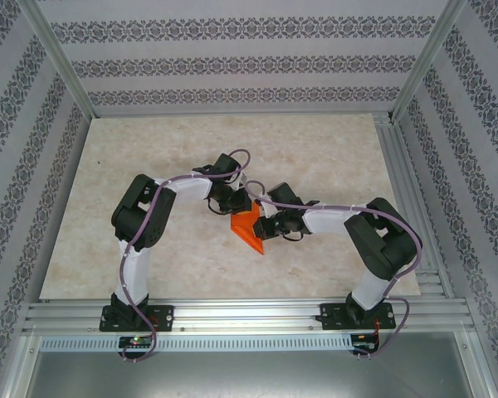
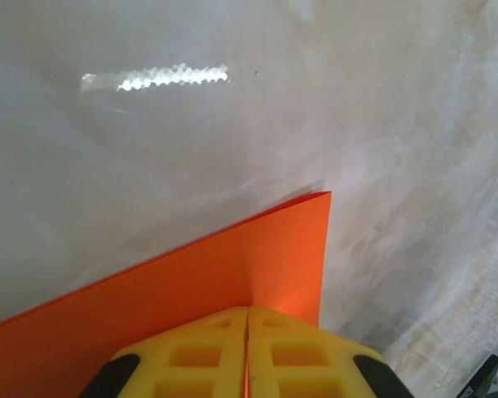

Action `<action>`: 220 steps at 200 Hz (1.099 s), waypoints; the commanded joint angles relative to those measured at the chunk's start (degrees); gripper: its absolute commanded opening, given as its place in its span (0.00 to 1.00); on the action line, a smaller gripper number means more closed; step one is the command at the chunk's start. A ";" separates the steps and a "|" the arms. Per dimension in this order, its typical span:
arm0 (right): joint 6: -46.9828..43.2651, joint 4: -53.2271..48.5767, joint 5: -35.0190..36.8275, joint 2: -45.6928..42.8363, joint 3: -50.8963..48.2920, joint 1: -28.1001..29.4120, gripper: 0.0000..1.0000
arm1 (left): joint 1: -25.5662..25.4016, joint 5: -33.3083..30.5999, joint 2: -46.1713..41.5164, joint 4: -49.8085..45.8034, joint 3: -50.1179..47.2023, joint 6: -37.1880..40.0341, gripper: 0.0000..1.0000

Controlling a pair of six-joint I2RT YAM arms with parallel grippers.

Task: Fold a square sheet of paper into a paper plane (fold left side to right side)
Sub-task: Third fold the triangle at the center of the table.

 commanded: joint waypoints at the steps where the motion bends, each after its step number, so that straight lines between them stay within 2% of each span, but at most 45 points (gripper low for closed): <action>1: 0.02 -0.77 1.20 1.08 1.63 -0.53 0.00 | -1.72 -3.24 3.72 -1.37 -1.17 1.21 0.10; 96: 2.03 -1.62 0.88 1.04 -0.95 0.10 0.00 | -1.80 -3.13 3.28 -1.04 -1.52 0.96 0.10; 220: 2.12 -4.16 2.23 0.85 0.48 0.89 0.00 | -1.80 -2.74 2.64 -0.86 -1.43 0.76 0.11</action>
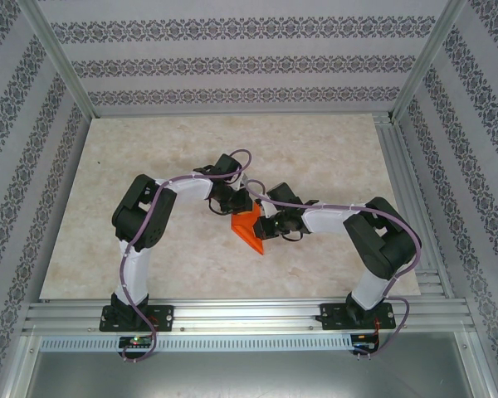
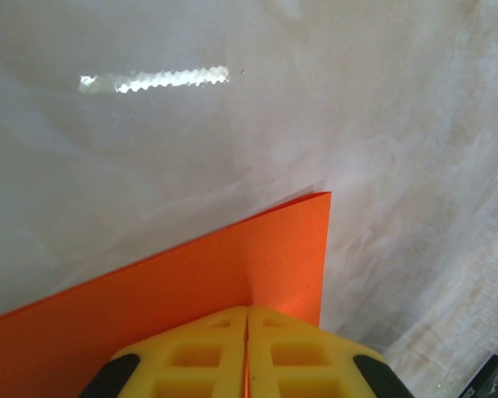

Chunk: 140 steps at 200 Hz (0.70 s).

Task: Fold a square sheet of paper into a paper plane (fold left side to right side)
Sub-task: Third fold the triangle at the center of the table.

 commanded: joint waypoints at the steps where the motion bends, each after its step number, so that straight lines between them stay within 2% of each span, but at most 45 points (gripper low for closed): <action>1: 0.40 -3.13 1.68 0.57 0.20 0.75 0.00 | -1.39 -2.56 2.59 -1.30 -1.43 0.75 0.11; 33: 0.79 -4.92 2.83 1.26 0.02 0.74 0.00 | -1.02 -1.69 0.04 -2.37 -0.19 1.02 0.14; 100: -0.21 -5.03 2.79 3.18 -0.66 1.10 0.00 | 2.92 0.09 -2.72 -9.22 7.91 3.11 0.27; 140: -0.81 -5.48 2.57 3.32 -0.11 1.28 0.00 | 4.02 0.20 -5.96 -9.12 5.38 2.61 0.26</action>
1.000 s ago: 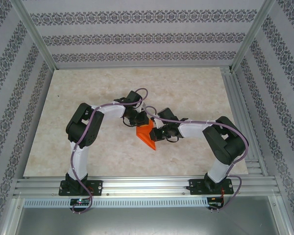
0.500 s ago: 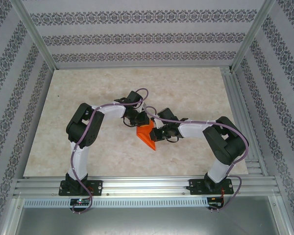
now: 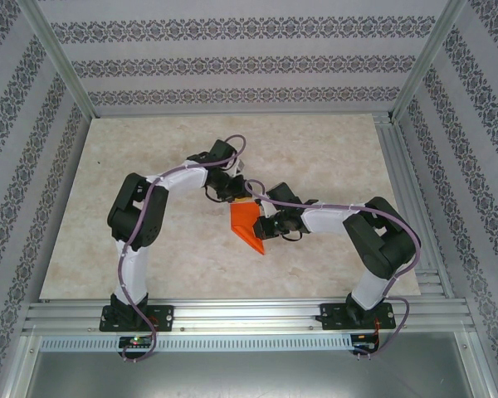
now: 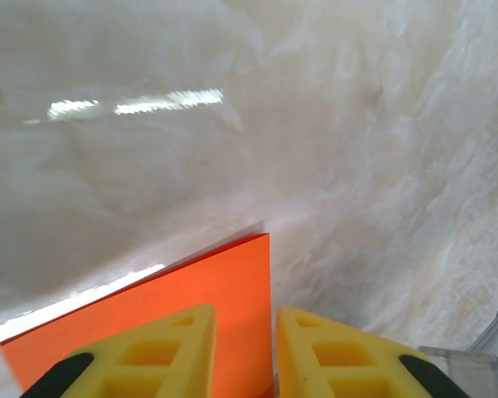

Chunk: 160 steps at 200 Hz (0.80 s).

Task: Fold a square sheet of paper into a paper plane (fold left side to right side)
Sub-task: Third fold the triangle at the center of the table.

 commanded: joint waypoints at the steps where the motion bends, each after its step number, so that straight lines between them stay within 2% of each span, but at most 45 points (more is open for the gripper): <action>1: -0.80 -4.77 2.18 2.90 -0.59 1.02 0.00 | 0.52 0.16 -4.35 -1.55 -1.92 0.93 0.25; 46: -0.76 -4.52 2.26 3.19 -0.32 1.35 0.00 | -0.63 3.75 -14.35 10.60 -19.47 -6.79 0.16; 83: -0.78 -4.42 2.35 3.70 -0.38 1.50 0.00 | -3.14 4.15 -19.34 18.22 -27.60 -13.32 0.13; 128: -1.07 -4.55 2.15 3.92 -0.09 1.65 0.00 | -6.21 2.44 -18.54 23.35 -28.94 -18.47 0.11; 160: -1.11 -4.64 2.09 3.94 0.01 1.65 0.00 | -8.13 0.36 -16.10 22.15 -27.66 -18.52 0.10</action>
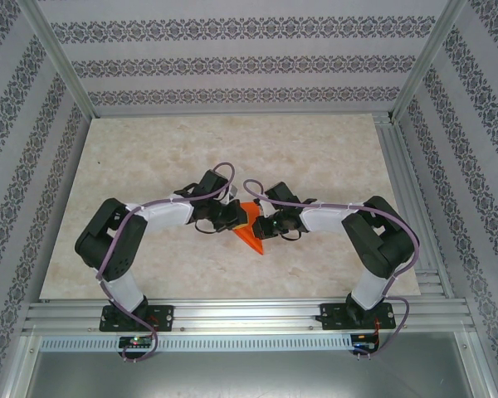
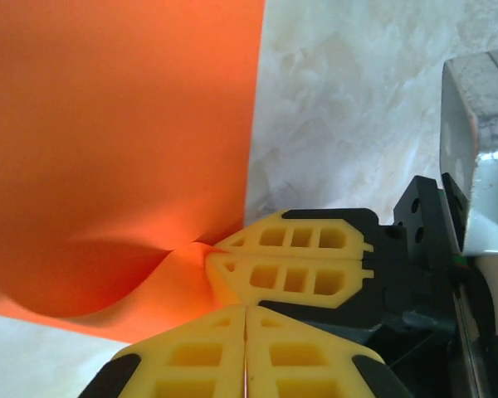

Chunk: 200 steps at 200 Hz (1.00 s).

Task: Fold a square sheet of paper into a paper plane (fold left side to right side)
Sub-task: Third fold the triangle at the center of the table.

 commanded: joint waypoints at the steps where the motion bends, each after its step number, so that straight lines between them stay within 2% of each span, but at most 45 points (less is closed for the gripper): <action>1: -1.03 -3.86 2.09 3.26 -0.88 1.28 0.00 | -1.57 -2.04 2.02 2.30 1.35 -1.92 0.10; 93: -1.20 -4.40 2.39 3.39 -0.87 1.36 0.00 | -2.50 -5.97 4.56 -1.56 0.33 0.02 0.09; 200: -1.40 -4.68 2.41 3.31 -0.98 1.29 0.00 | -2.48 -7.43 7.81 -1.02 -1.06 0.98 0.08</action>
